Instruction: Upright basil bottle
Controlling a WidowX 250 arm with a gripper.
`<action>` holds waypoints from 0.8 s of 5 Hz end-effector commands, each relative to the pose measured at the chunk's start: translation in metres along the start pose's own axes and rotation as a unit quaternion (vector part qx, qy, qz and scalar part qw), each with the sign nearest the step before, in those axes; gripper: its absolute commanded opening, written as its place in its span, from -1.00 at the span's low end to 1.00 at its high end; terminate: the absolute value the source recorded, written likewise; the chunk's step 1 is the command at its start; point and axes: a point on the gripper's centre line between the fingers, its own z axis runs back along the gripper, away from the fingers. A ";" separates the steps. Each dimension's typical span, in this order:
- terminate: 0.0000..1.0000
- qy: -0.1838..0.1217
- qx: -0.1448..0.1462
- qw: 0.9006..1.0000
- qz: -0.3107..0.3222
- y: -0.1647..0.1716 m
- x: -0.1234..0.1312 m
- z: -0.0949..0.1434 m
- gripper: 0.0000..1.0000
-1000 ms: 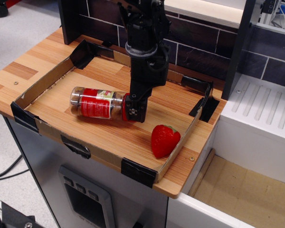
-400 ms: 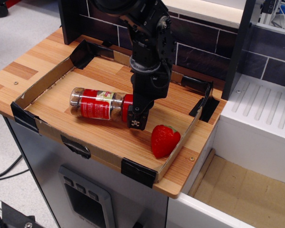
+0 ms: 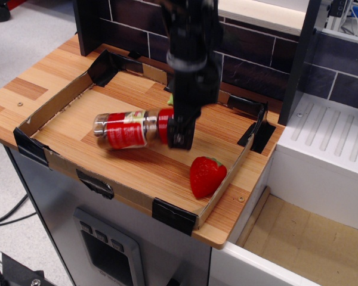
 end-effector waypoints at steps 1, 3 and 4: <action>-1.00 -0.120 0.066 0.990 0.033 0.036 -0.012 0.071 -1.00; -1.00 -0.200 0.052 0.977 0.046 0.039 -0.027 0.081 -1.00; -1.00 -0.235 0.050 0.968 0.068 0.038 -0.032 0.073 -1.00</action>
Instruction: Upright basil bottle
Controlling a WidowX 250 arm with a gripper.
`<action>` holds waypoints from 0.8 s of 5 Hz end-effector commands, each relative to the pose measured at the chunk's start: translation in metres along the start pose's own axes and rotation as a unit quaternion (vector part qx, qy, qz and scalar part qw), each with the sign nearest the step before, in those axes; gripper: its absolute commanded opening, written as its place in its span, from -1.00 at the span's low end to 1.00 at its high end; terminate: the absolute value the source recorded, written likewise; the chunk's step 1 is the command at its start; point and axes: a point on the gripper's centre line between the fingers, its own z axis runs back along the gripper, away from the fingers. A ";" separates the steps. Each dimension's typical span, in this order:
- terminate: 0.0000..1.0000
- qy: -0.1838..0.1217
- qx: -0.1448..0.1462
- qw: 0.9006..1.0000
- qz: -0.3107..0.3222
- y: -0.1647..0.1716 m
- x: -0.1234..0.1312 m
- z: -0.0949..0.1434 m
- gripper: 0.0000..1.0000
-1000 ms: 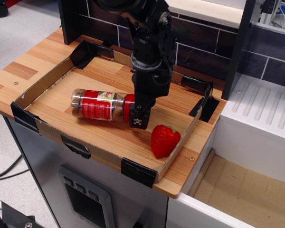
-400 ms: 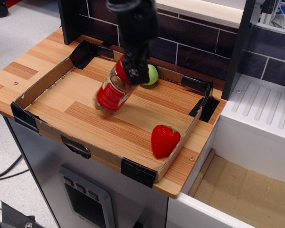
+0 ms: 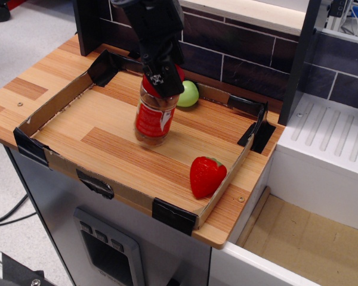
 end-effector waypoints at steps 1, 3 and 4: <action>-1.00 -0.035 0.050 0.998 0.034 0.019 -0.005 0.024 1.00; -1.00 0.001 0.087 0.993 0.083 0.027 -0.003 0.053 1.00; -1.00 0.016 0.131 0.984 0.123 0.033 0.012 0.081 1.00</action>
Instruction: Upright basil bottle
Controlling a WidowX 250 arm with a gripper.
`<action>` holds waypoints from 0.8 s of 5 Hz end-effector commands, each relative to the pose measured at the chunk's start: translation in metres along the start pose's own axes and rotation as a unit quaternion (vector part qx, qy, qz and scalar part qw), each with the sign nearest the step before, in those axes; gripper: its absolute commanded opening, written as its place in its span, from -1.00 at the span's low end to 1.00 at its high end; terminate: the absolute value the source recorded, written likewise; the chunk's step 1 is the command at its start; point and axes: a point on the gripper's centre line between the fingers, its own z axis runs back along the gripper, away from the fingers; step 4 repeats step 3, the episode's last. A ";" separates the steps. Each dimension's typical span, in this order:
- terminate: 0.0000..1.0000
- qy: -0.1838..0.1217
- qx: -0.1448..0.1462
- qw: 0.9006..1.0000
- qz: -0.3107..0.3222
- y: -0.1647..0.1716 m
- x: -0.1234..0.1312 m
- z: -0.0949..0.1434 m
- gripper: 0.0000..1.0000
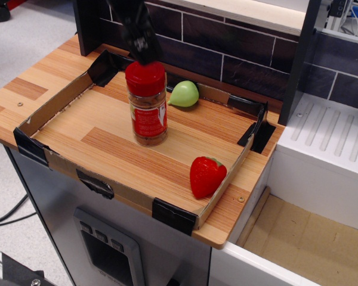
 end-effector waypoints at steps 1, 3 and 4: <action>-1.00 0.069 0.130 0.987 0.061 0.027 0.031 0.054 1.00; 1.00 0.069 0.130 0.987 0.061 0.027 0.031 0.054 1.00; 1.00 0.069 0.130 0.987 0.061 0.027 0.031 0.054 1.00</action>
